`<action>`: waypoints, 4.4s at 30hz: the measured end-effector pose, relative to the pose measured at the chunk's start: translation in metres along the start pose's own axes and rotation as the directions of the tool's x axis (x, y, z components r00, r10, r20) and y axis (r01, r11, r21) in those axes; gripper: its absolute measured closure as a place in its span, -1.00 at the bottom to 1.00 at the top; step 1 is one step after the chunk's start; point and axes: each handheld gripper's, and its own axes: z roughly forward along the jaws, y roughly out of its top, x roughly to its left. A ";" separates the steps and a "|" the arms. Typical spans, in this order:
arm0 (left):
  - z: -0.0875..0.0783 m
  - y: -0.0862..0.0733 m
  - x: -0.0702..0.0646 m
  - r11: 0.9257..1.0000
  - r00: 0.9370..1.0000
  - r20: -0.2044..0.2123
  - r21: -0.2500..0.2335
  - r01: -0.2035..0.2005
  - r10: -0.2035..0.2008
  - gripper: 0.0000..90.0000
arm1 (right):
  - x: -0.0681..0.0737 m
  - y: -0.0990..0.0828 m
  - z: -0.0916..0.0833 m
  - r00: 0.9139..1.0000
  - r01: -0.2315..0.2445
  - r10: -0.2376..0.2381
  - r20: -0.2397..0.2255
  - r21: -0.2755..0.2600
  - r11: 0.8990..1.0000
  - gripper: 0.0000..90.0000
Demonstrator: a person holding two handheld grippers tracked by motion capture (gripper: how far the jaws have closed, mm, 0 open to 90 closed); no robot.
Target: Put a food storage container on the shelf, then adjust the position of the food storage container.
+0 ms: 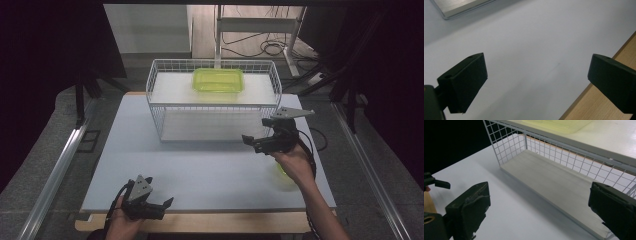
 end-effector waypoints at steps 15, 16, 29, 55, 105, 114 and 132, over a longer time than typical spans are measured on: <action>0.000 0.001 -0.003 1.000 1.000 0.003 0.018 -0.004 0.004 -0.95 | 0.010 -0.041 -0.011 1.000 0.024 -0.024 -0.010 -0.036 0.999 -0.92; 0.000 0.001 -0.003 1.000 1.000 0.003 0.018 -0.004 0.004 -0.95 | 0.010 -0.041 -0.011 1.000 0.024 -0.024 -0.010 -0.036 0.999 -0.92; -0.003 0.001 0.000 1.000 1.000 0.017 0.004 0.019 -0.019 -0.95 | 0.018 -0.074 -0.019 1.000 0.017 -0.017 0.019 0.004 1.000 -0.89; -0.001 -0.001 -0.006 0.995 0.996 -0.006 -0.025 -0.094 0.094 -0.91 | 0.032 -0.146 -0.010 1.000 0.013 -0.013 0.000 0.097 0.995 -0.88; 0.003 -0.001 -0.007 0.994 0.994 -0.006 -0.004 -0.110 0.110 -0.92 | -0.110 -0.158 -0.073 0.879 -0.255 0.208 0.430 0.054 0.965 0.98; 0.004 -0.002 -0.008 0.993 0.993 -0.003 0.000 -0.115 0.115 -0.92 | -0.105 -0.159 -0.063 0.880 -0.255 0.187 0.437 0.103 0.961 0.98; 0.004 -0.002 -0.008 0.993 0.993 -0.002 0.004 -0.121 0.121 -0.92 | -0.083 -0.153 -0.045 0.912 -0.253 0.191 0.362 0.132 0.958 0.97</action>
